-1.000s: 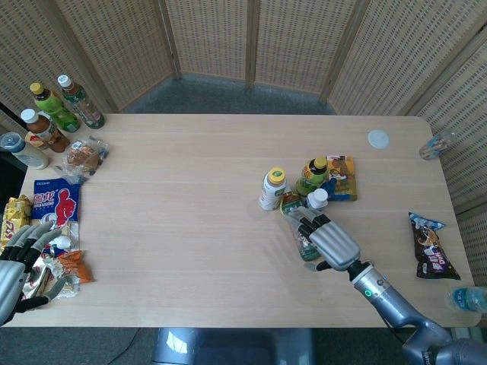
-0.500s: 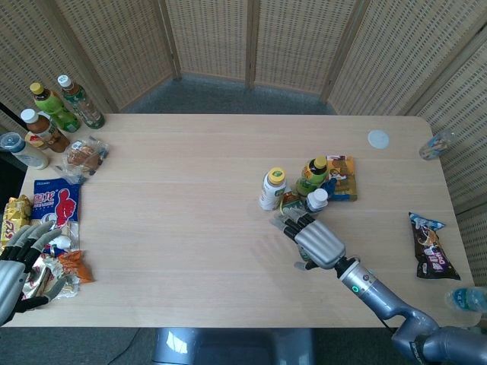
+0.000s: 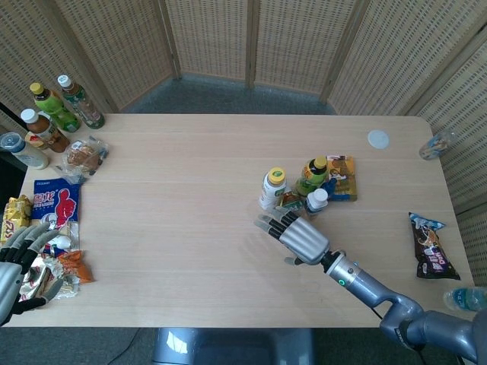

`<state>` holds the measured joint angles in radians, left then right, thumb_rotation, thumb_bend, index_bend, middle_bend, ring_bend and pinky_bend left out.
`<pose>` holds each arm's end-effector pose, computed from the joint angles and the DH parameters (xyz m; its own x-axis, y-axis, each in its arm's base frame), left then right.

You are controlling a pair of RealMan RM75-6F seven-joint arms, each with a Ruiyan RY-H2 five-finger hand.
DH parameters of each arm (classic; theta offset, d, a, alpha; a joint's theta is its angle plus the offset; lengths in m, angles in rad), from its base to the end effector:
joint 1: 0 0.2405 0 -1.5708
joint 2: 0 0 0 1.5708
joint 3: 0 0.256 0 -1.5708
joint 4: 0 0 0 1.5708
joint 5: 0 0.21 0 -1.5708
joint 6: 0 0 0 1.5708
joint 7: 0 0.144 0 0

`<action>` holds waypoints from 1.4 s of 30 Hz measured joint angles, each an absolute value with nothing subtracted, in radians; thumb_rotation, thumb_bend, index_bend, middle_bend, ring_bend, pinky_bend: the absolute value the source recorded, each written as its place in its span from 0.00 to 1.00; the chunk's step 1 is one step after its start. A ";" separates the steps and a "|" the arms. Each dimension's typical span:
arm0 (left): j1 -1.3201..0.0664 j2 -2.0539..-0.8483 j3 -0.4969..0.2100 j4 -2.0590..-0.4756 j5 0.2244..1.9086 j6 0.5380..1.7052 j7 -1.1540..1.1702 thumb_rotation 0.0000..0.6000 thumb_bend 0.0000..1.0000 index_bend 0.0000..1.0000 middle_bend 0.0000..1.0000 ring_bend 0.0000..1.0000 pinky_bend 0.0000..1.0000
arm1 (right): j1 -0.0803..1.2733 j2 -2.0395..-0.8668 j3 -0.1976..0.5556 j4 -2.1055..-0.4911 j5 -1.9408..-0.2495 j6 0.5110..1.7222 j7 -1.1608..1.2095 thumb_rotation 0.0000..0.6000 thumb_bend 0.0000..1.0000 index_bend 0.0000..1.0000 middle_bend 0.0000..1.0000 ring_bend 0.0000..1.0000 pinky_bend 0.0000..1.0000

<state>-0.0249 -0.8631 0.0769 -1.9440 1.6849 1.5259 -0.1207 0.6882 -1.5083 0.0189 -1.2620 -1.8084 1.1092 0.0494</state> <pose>-0.2536 0.1338 0.1892 0.2158 0.1202 0.9690 0.9741 -0.0954 -0.2051 -0.1694 -0.3081 -0.0076 0.5637 -0.0907 0.8210 -0.5819 -0.7490 0.3169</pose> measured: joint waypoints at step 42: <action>-0.025 -0.844 0.076 -1.953 1.708 1.536 -0.143 1.00 0.35 0.12 0.06 0.00 0.00 | 0.583 -1.737 -0.106 -0.394 -1.785 1.334 0.317 1.00 0.01 0.00 0.00 0.00 0.09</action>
